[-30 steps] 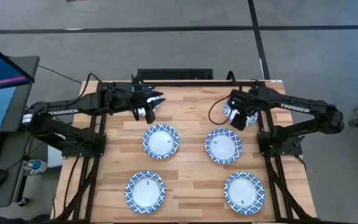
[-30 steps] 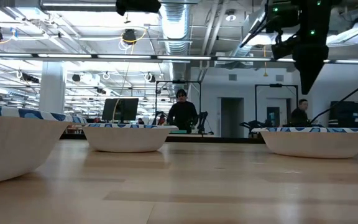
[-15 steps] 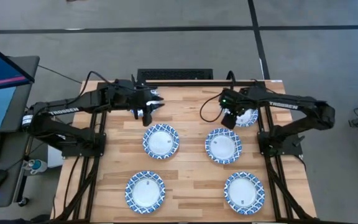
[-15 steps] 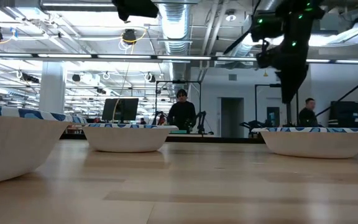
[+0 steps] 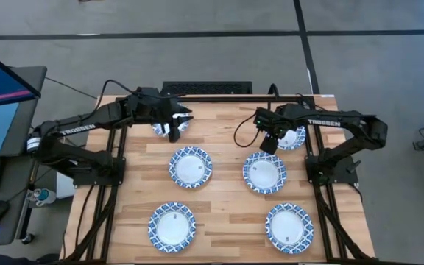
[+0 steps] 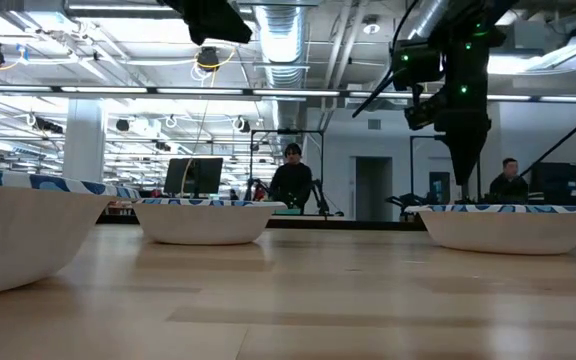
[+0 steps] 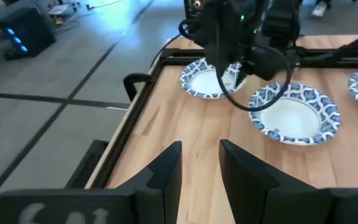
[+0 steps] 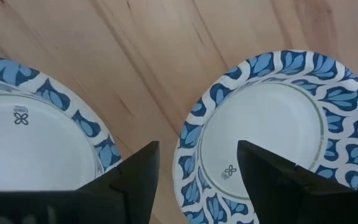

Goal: Nest bowls inside each other
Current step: Stack the white bowl on top of the other white bowl

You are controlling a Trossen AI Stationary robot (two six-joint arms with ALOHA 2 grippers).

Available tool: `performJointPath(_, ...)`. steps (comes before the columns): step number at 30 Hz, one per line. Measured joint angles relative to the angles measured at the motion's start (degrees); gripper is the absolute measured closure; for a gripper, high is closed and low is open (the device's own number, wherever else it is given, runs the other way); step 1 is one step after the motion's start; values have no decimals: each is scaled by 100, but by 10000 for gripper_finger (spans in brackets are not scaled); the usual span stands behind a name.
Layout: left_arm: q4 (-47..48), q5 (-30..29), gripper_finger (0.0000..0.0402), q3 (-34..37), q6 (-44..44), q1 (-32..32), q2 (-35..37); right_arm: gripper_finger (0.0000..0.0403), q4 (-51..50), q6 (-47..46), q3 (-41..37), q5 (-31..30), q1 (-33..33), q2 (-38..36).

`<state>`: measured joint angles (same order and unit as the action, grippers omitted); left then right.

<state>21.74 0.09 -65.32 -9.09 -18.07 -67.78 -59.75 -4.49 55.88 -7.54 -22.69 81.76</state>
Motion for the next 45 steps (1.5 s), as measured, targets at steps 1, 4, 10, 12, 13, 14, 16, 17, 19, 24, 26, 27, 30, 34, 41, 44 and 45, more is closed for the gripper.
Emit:
performJointPath(1,33,44,302,3,-34,-27,-59,164,0,0,0,1,-12,0)
performJointPath(4,-133,317,302,2,-78,-35,-301,164,-19,0,0,0,-82,0)
performJointPath(10,-653,746,302,2,14,-35,-767,164,-180,-46,0,1,-297,0)
performJointPath(12,-721,729,302,2,-6,-37,-824,164,-184,-60,0,5,-368,0)
performJointPath(13,-703,719,302,2,-20,-37,-835,164,-168,-69,0,7,-401,0)
performJointPath(14,-696,716,302,2,-35,-37,-836,164,-132,-106,0,12,-431,0)
performJointPath(16,-785,716,302,2,-65,-37,-830,164,-68,-153,0,20,-463,0)
performJointPath(17,-810,716,302,2,-63,-37,-825,164,-54,-155,0,34,-473,0)
performJointPath(19,-850,720,302,2,-29,-46,-808,164,1,-155,0,141,-473,0)
performJointPath(24,-927,711,302,-2,27,-56,-793,164,139,-162,0,300,-473,0)
performJointPath(26,-930,713,302,-2,28,-54,-793,164,193,-185,0,302,-473,0)
performJointPath(27,-930,713,302,-2,30,-54,-793,164,201,-220,0,301,-473,0)
performJointPath(30,-927,712,302,-2,64,-52,-793,164,200,-364,0,302,-483,95)
performJointPath(34,-925,711,302,-2,73,-52,-793,164,203,-406,-2,318,-479,390)
performJointPath(41,-925,711,302,-2,80,-52,-793,164,240,-168,-4,278,-346,872)
performJointPath(44,-925,711,302,-2,80,-54,-793,164,315,-166,-7,258,-365,991)
performJointPath(45,-925,711,302,-2,78,-54,-793,164,363,-165,-5,238,-369,1015)
